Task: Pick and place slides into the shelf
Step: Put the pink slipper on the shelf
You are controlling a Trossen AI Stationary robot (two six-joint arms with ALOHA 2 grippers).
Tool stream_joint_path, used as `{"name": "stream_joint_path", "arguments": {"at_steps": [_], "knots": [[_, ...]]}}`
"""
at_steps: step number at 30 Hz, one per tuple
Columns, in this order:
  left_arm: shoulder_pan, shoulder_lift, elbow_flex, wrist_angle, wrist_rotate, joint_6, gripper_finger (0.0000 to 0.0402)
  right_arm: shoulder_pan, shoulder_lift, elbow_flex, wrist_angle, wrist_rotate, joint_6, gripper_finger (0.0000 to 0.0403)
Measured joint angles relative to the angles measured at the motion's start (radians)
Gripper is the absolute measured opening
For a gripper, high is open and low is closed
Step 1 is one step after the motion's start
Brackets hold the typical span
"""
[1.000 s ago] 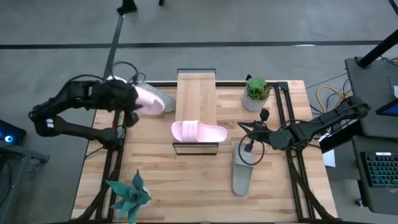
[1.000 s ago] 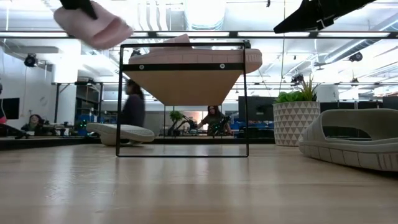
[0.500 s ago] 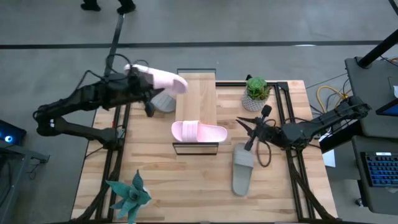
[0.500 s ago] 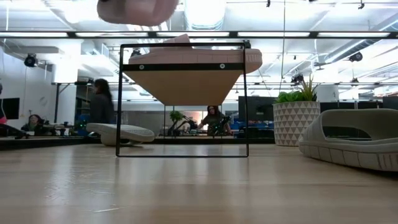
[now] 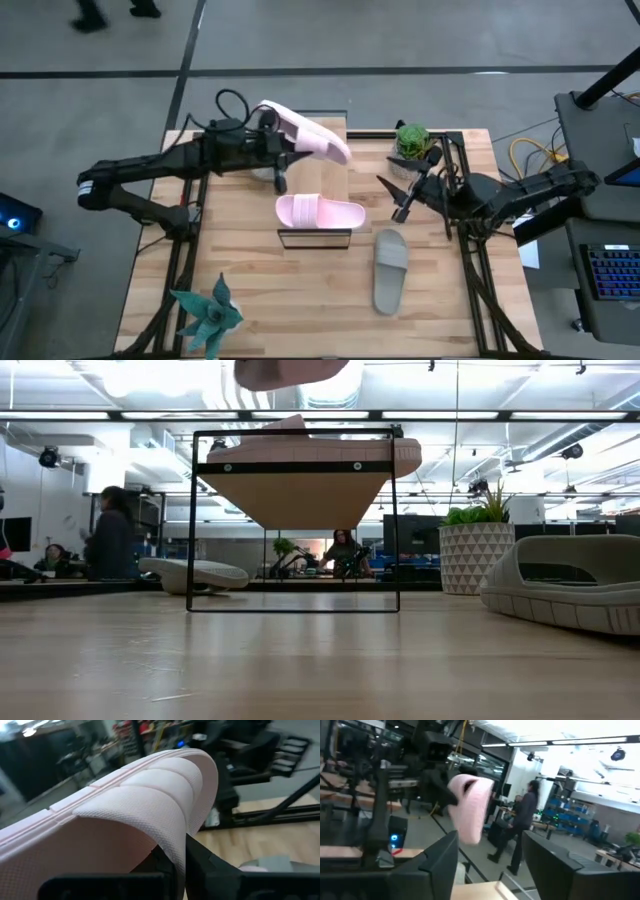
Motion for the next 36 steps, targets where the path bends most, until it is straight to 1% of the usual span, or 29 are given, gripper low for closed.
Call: {"name": "stream_joint_path", "arguments": {"at_steps": [2, 4, 9, 10, 17, 24, 27, 32, 34, 36], "knots": [[-0.001, 0.022, 0.0, 0.029, 0.033, 0.009, 0.0, -0.016, 0.0, 0.004, 0.001, -0.001, -0.009, 0.0224], [-0.001, 0.042, 0.0, 0.064, 0.042, 0.01, 0.0, -0.026, 0.0, 0.007, -0.001, -0.011, -0.002, 0.0229], [0.0, 0.091, 0.0, 0.176, 0.042, 0.035, 0.0, -0.031, 0.0, 0.007, -0.009, -0.111, 0.032, 0.0229], [0.0, 0.1, 0.0, 0.198, 0.047, 0.036, 0.0, -0.031, 0.0, 0.007, -0.01, -0.117, 0.031, 0.0229], [-0.001, 0.146, 0.019, 0.227, 0.092, 0.057, 0.0, -0.048, 0.001, 0.011, -0.011, -0.114, 0.014, 0.023], [-0.016, 0.186, 0.02, 0.366, 0.139, 0.059, 0.0, -0.069, 0.0, 0.013, -0.015, -0.116, 0.013, 0.0229], [-0.019, 0.202, 0.02, 0.426, 0.167, 0.053, 0.0, -0.068, 0.0, 0.013, -0.015, -0.122, 0.006, 0.0228], [-0.022, 0.233, 0.02, 0.534, 0.213, 0.002, 0.0, -0.069, 0.0, 0.013, 0.011, -0.214, -0.027, 0.0228], [-0.021, 0.24, 0.02, 0.566, 0.242, -0.006, 0.0, -0.068, 0.0, 0.012, 0.025, -0.217, -0.048, 0.0228], [-0.024, 0.248, 0.02, 0.598, 0.243, -0.04, 0.0, -0.069, 0.0, 0.012, 0.044, -0.217, -0.08, 0.0228]]}}
